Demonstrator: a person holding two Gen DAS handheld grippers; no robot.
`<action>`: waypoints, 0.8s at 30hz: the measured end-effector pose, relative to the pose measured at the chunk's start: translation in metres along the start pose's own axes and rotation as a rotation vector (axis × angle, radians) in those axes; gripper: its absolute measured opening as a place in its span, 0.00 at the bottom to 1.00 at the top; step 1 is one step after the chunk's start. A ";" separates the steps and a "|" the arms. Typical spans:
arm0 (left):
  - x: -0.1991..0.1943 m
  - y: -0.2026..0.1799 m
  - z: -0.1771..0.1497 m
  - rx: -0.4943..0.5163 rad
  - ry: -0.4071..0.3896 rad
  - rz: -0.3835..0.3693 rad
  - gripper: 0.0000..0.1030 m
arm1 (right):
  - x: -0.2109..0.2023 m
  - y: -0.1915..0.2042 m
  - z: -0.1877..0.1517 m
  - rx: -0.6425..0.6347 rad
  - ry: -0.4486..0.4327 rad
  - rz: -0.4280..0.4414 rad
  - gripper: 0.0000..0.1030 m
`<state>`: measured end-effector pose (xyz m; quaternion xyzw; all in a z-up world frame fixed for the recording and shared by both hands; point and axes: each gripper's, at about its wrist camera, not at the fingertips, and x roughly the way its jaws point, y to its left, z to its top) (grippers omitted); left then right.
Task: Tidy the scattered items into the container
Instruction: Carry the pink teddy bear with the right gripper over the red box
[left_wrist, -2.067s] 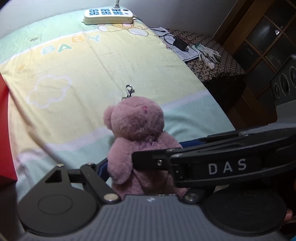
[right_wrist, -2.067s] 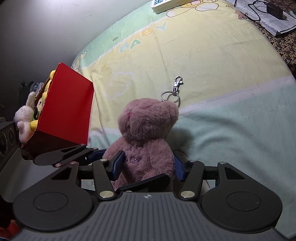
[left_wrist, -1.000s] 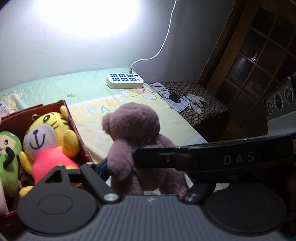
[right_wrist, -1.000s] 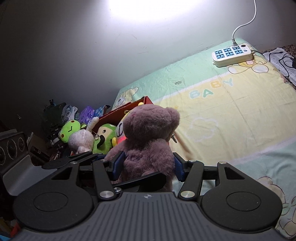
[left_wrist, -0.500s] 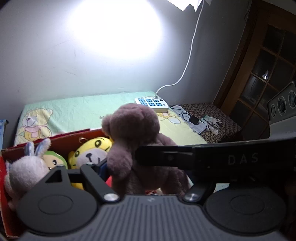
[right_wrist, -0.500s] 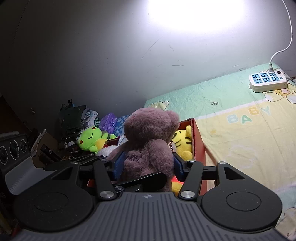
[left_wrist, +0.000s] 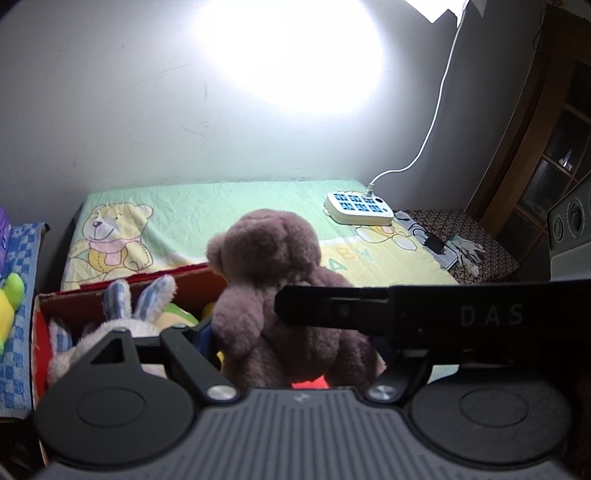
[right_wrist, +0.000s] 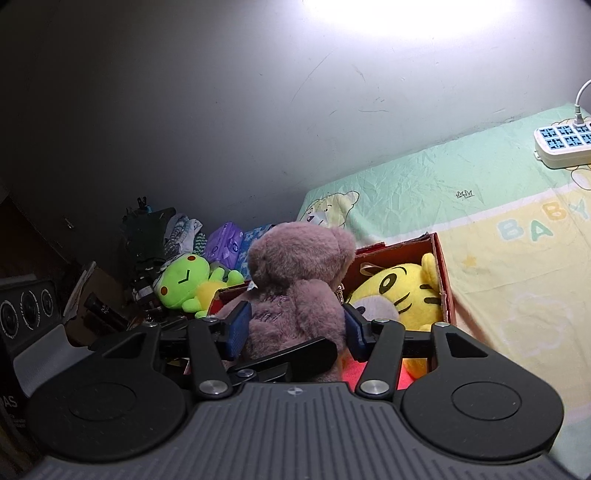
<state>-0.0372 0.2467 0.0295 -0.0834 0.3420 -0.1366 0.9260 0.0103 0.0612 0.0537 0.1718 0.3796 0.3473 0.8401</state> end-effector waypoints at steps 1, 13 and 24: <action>0.003 0.003 -0.001 -0.005 0.007 0.000 0.76 | 0.004 -0.001 0.000 0.000 0.005 -0.003 0.54; 0.033 0.007 -0.008 0.052 0.035 0.040 0.82 | 0.030 -0.018 -0.001 0.000 0.064 -0.072 0.54; 0.023 0.007 -0.016 0.076 0.024 0.061 0.85 | 0.026 -0.024 -0.005 0.027 0.054 -0.032 0.58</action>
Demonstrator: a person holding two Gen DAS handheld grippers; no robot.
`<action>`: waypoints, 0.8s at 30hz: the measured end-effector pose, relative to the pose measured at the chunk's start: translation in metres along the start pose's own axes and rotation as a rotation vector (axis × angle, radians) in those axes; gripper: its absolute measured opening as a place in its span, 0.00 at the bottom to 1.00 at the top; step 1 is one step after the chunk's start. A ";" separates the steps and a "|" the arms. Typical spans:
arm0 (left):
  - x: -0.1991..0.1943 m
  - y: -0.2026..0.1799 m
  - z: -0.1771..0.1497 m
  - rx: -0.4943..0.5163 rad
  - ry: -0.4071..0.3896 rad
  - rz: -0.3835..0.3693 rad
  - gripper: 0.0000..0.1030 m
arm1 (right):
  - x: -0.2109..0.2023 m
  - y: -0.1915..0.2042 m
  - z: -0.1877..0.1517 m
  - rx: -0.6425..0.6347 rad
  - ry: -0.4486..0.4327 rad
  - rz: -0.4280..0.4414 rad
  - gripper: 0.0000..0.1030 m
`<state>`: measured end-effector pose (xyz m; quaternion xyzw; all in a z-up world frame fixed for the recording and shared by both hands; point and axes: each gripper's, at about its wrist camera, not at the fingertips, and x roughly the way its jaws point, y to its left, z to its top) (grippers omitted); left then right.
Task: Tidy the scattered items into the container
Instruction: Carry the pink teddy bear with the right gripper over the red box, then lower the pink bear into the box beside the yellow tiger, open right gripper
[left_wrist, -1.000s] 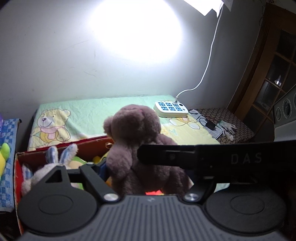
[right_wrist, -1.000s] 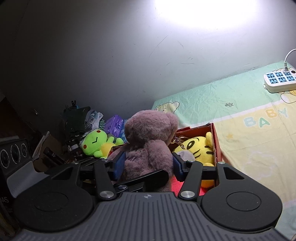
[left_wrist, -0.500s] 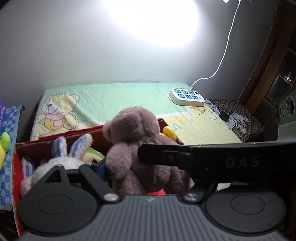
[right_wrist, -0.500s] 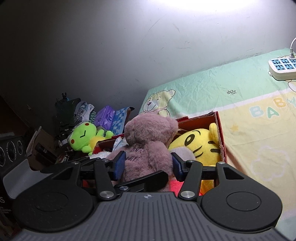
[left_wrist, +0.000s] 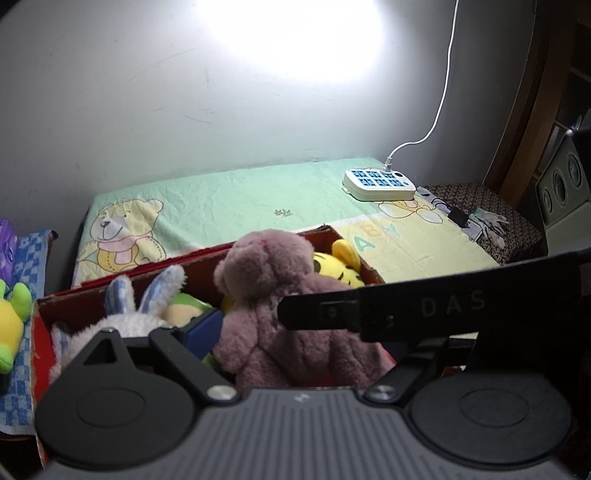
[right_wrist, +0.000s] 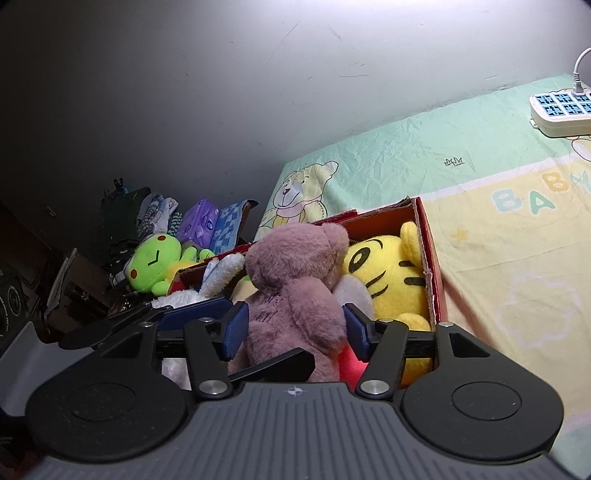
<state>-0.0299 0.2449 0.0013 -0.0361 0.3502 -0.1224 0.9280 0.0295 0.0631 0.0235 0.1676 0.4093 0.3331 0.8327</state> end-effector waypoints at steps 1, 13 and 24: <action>-0.003 0.002 0.000 -0.014 -0.002 -0.005 0.85 | -0.004 -0.001 0.001 0.006 -0.014 0.001 0.58; -0.024 0.022 -0.002 -0.151 -0.024 -0.053 0.85 | -0.019 -0.016 -0.007 0.095 -0.028 -0.030 0.29; -0.023 0.021 -0.003 -0.155 -0.030 -0.062 0.85 | -0.003 -0.017 -0.013 0.134 0.003 0.004 0.26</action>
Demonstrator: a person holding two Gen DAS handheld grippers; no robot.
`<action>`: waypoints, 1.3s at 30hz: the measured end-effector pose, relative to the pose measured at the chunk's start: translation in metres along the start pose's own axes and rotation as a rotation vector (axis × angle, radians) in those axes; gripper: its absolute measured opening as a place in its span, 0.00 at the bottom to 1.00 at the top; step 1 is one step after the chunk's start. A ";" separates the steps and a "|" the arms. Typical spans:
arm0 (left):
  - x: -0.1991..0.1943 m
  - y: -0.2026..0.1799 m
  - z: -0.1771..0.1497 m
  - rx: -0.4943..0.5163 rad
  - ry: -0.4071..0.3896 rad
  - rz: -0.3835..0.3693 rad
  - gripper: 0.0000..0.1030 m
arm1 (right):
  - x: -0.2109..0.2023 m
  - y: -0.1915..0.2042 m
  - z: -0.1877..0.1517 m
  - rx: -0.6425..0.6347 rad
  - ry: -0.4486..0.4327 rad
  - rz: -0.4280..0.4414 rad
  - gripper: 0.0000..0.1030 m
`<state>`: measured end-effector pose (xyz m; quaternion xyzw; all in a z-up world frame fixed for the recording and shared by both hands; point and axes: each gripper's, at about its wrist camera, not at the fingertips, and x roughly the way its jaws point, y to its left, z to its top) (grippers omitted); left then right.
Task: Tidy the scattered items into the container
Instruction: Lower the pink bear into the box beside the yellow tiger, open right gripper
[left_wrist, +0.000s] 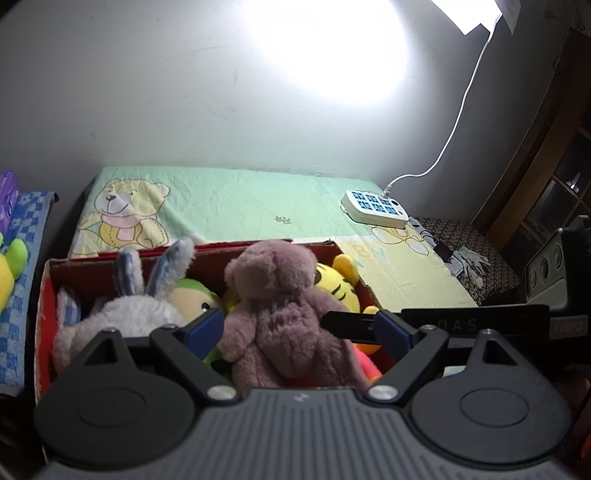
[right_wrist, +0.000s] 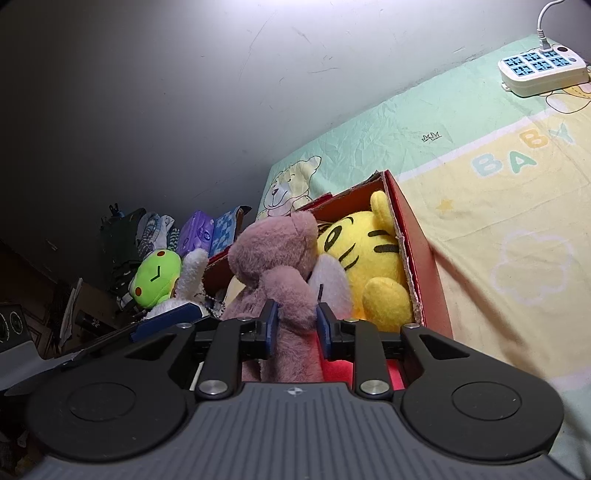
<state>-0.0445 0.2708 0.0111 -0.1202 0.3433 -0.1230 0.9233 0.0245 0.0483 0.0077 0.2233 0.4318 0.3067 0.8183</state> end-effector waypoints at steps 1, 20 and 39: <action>0.000 -0.001 0.000 0.001 0.002 0.003 0.85 | -0.001 0.000 0.000 0.002 -0.001 0.000 0.26; -0.039 -0.021 -0.003 -0.009 -0.026 0.267 0.85 | -0.041 0.033 -0.014 -0.179 -0.091 -0.144 0.36; -0.048 -0.018 -0.027 -0.113 0.161 0.598 0.85 | -0.063 0.063 -0.028 -0.207 -0.118 -0.293 0.63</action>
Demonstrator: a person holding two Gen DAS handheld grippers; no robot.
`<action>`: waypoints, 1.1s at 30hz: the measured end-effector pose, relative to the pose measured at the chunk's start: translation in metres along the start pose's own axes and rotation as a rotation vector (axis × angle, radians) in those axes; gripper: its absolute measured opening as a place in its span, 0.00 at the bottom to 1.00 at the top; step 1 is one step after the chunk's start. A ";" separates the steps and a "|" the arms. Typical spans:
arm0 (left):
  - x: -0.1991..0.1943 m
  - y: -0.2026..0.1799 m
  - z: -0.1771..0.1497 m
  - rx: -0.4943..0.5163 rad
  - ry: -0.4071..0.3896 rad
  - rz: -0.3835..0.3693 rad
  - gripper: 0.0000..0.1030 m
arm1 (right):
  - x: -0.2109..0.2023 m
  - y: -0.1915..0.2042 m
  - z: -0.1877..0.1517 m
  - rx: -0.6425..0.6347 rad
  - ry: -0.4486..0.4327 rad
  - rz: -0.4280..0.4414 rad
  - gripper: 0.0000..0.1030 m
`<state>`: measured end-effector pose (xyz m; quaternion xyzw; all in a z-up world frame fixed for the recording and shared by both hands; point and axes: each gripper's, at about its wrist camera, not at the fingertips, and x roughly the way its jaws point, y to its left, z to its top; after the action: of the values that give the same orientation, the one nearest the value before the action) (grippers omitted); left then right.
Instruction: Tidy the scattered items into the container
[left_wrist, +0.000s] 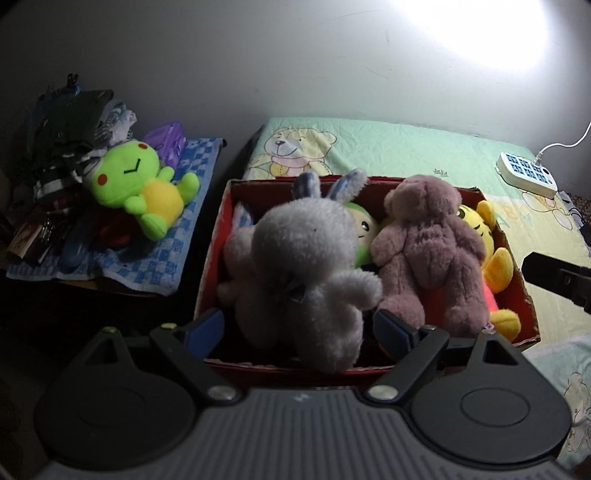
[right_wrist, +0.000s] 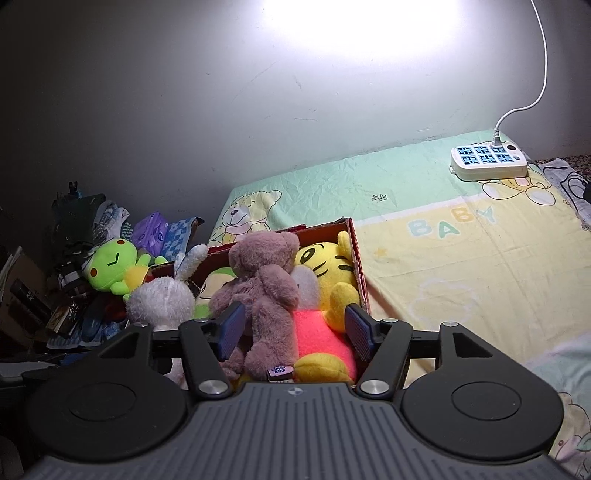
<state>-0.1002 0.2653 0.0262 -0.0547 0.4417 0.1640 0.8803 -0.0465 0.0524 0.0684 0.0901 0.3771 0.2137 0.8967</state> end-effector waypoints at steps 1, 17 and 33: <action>-0.001 0.000 -0.001 0.001 0.002 0.015 0.85 | 0.000 0.002 -0.001 -0.002 0.003 -0.008 0.66; -0.004 0.007 -0.010 -0.006 0.017 0.108 0.85 | -0.007 0.028 -0.009 -0.028 -0.009 -0.088 0.90; -0.005 0.007 -0.015 -0.030 0.013 0.048 0.85 | -0.009 0.024 -0.011 -0.035 -0.006 -0.170 0.88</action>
<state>-0.1169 0.2672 0.0214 -0.0583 0.4461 0.1915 0.8723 -0.0678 0.0698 0.0746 0.0427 0.3767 0.1430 0.9142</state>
